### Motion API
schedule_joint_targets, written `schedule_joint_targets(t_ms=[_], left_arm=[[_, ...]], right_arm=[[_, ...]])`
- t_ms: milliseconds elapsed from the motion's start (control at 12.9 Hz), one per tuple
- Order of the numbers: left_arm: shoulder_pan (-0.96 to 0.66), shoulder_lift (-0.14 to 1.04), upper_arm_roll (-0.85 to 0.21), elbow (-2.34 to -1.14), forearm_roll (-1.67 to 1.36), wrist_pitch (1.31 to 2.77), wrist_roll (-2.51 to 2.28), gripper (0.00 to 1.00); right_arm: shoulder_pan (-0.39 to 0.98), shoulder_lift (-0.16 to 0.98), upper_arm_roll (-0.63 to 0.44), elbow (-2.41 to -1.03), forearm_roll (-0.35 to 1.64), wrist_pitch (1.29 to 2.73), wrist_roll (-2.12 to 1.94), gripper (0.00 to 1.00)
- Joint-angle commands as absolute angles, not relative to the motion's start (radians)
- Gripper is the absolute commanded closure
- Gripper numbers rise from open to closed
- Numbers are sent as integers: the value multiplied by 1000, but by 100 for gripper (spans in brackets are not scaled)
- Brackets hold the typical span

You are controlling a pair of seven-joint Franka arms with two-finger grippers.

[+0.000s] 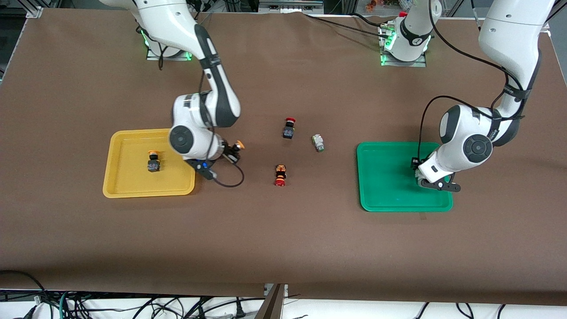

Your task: Place green and yellow buttons in trays

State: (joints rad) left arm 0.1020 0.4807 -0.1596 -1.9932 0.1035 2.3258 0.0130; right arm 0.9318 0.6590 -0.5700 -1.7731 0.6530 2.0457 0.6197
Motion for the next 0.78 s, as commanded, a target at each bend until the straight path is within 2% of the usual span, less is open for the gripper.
schedule_joint_targets(t_ms=[0,155,388,620,698], left_arm=[[80,446,-247,-1892,-27,2199,-90,0],[45,469,-334,-1871,-28,2200,-342,0],[-24,534,-415,-1871,-18,2314,-648,0],[-110,590,-440,-1871,12,2407,-855,0],[-138,601,-442,-1870,65,2410,-929,0]], right_arm=[[939,641,-693,-1789,596,1967,368,82],[936,658,-735,-1793,537,1979,250,81],[896,693,-739,-1799,515,2060,123,79],[868,715,-736,-1799,515,2109,63,75],[868,718,-735,-1799,517,2121,63,70]])
